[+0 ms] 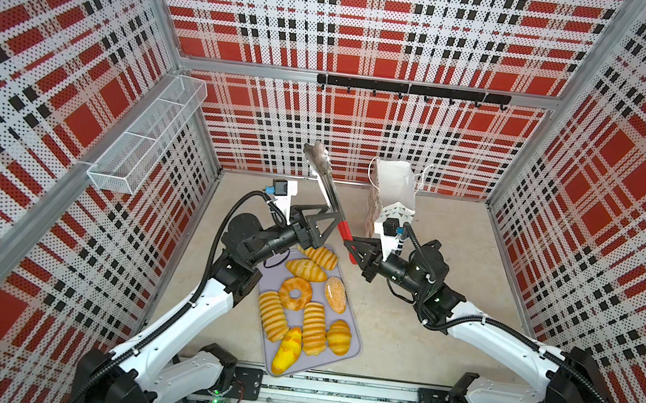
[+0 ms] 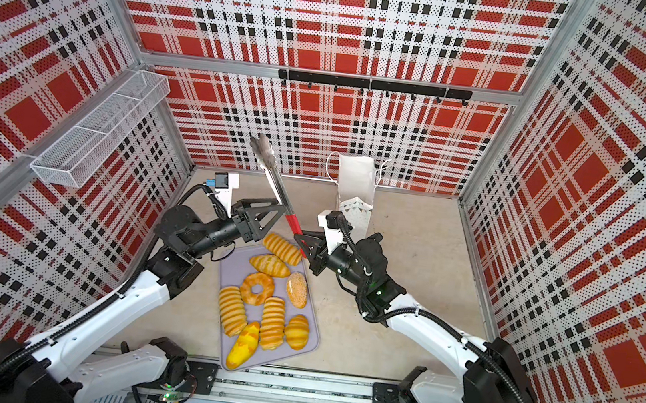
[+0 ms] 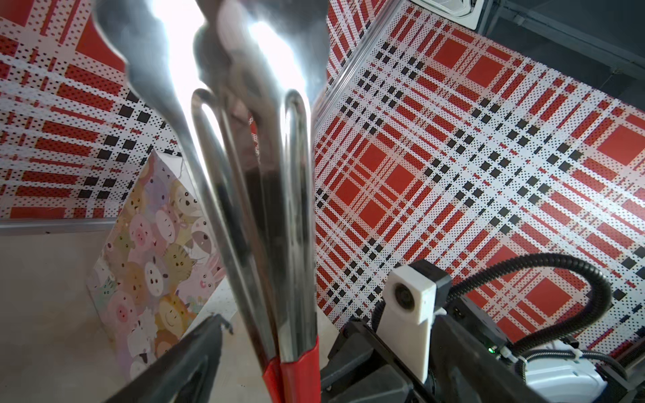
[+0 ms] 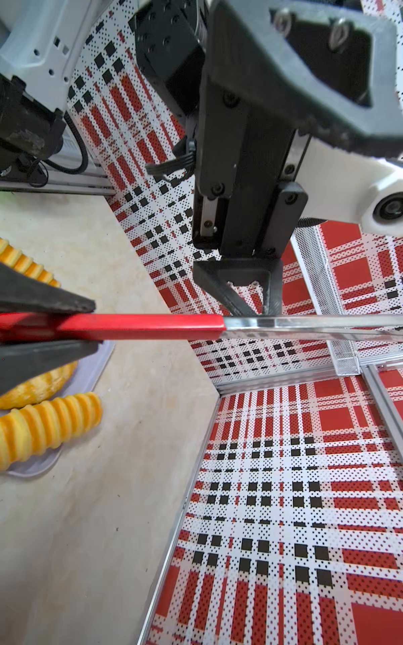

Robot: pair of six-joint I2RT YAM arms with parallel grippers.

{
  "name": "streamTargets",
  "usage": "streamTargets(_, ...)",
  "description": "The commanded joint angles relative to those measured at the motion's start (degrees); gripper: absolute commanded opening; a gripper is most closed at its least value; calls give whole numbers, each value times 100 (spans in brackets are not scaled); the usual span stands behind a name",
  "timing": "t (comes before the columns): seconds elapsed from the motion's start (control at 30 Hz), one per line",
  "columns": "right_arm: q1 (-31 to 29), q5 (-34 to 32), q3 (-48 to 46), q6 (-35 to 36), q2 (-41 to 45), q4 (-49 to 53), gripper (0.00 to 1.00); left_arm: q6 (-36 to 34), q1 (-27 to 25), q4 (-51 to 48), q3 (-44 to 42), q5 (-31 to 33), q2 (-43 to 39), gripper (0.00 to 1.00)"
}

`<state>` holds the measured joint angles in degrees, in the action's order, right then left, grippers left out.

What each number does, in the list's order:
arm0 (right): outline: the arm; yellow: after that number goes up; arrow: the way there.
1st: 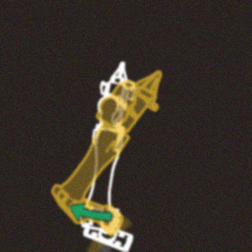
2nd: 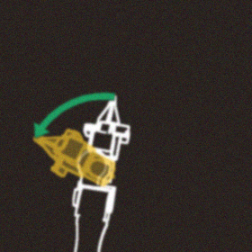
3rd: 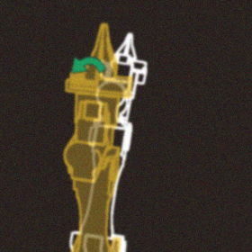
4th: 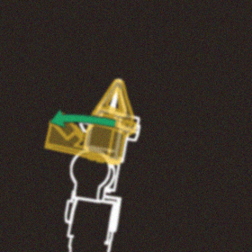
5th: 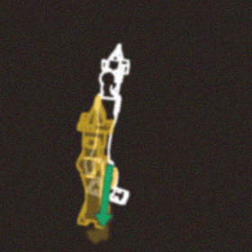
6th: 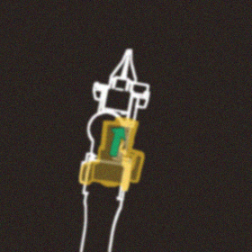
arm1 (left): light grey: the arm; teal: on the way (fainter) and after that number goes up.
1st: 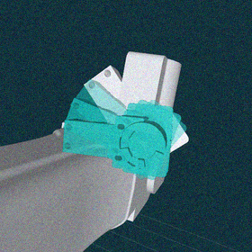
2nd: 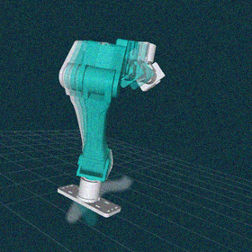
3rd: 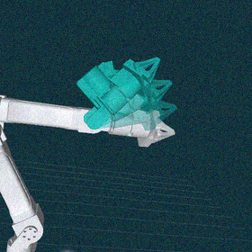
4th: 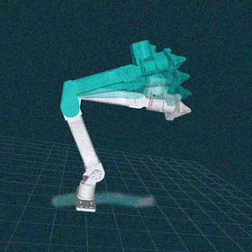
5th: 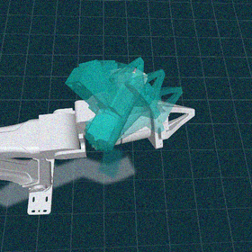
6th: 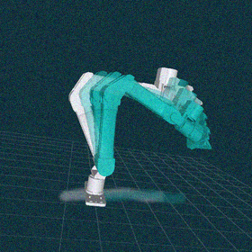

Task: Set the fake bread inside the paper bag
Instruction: 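Lift the tongs upright with the right gripper toward the left gripper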

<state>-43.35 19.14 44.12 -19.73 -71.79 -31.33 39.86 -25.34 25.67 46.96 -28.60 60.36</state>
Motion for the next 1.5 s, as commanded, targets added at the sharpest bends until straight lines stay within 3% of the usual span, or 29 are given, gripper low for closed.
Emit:
streamTargets(0.0, -6, 68, 215, -209, -70, -458, 8, -92, -52, 188, 197, 73, 188, 94)
streamTargets(0.47, -6, 237, 382, -503, -178, -683, 21, 9, -170, 671, 670, -118, 768, 84)
streamTargets(0.67, -7, 180, 399, -530, -221, -675, 18, 133, -201, 1035, 801, -263, 1107, 71)
streamTargets(0.93, 105, 70, 335, -777, -263, -1165, 16, 161, -262, 1256, 1061, -559, 1413, 63)
streamTargets(1.0, 196, 79, 265, -1023, -312, -1490, 15, 172, -265, 1262, 1106, -595, 1452, 64)
streamTargets(1.17, 583, 342, 80, -2043, -555, -2444, 11, 56, -261, 1265, 1044, -594, 1365, 78)
streamTargets(1.47, 739, 532, 6, -2140, -603, -2826, 10, -24, -253, 1241, 1386, -801, 1707, 78)
